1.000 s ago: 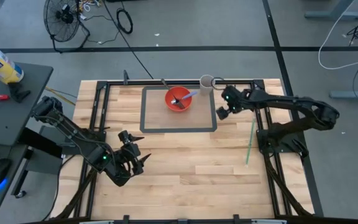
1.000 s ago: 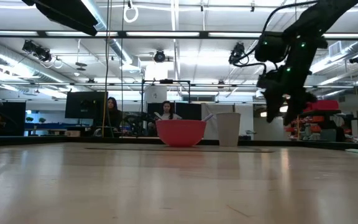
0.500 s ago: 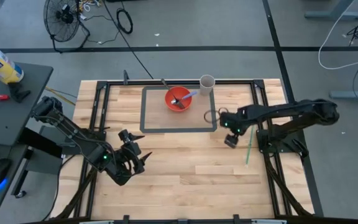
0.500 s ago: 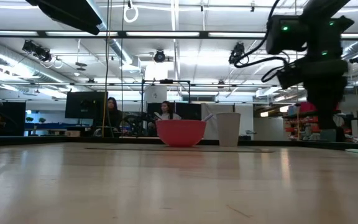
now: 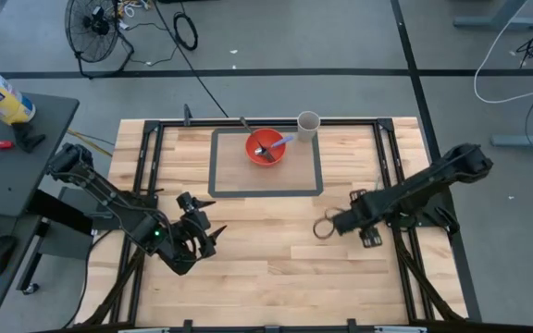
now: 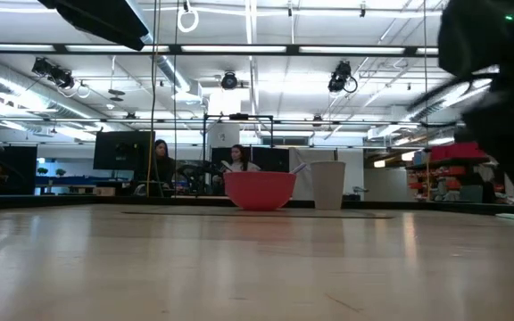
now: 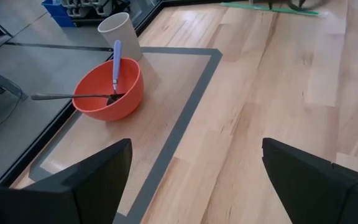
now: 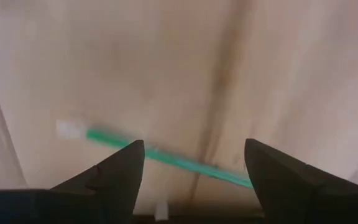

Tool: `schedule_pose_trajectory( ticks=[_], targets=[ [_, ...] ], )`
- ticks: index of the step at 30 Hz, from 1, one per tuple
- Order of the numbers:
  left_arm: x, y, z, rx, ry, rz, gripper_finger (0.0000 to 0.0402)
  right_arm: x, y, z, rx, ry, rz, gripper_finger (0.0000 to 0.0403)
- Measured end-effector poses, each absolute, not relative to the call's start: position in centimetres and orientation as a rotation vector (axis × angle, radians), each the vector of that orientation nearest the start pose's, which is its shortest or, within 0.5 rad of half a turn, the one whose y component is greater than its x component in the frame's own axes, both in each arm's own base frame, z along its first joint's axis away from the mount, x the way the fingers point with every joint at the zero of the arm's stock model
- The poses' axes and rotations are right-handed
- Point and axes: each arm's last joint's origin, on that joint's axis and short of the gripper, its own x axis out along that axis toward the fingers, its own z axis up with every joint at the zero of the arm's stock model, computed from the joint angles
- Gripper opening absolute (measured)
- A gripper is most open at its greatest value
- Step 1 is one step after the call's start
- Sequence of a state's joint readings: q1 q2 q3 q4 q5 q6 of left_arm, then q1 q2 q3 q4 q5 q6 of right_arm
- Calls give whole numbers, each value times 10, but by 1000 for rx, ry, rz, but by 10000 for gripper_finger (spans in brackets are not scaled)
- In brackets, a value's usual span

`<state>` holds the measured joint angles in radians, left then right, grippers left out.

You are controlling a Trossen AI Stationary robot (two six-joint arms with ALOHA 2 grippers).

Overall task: Pick & Place Utensil
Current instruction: Put the green straw into the gray cup

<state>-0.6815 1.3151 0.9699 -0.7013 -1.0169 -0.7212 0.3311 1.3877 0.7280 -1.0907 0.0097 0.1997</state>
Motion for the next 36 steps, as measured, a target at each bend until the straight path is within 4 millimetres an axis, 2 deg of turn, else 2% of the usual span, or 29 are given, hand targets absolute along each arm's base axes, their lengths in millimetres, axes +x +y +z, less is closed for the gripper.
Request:
schedule_pose_trajectory(
  ticks=[2, 7, 13, 19, 29, 36],
  targets=[
    [206, -136, 261, 102, 529, 514, 362, 174, 68, 159, -233, 1784, 157, 278],
    [206, -136, 260, 101, 533, 510, 362, 172, 84, 142, -271, 1889, 277, 278],
    [206, -136, 260, 101, 534, 509, 362, 170, 94, 126, -355, 1973, 283, 261],
    [206, -136, 260, 101, 534, 509, 362, 169, 101, 121, -422, 1976, 238, 212],
    [206, -136, 260, 101, 533, 510, 362, 173, 111, 122, -524, 1882, 268, 109],
    [206, -136, 260, 101, 533, 509, 362, 175, 112, 122, -540, 1856, 276, 73]
  ],
)
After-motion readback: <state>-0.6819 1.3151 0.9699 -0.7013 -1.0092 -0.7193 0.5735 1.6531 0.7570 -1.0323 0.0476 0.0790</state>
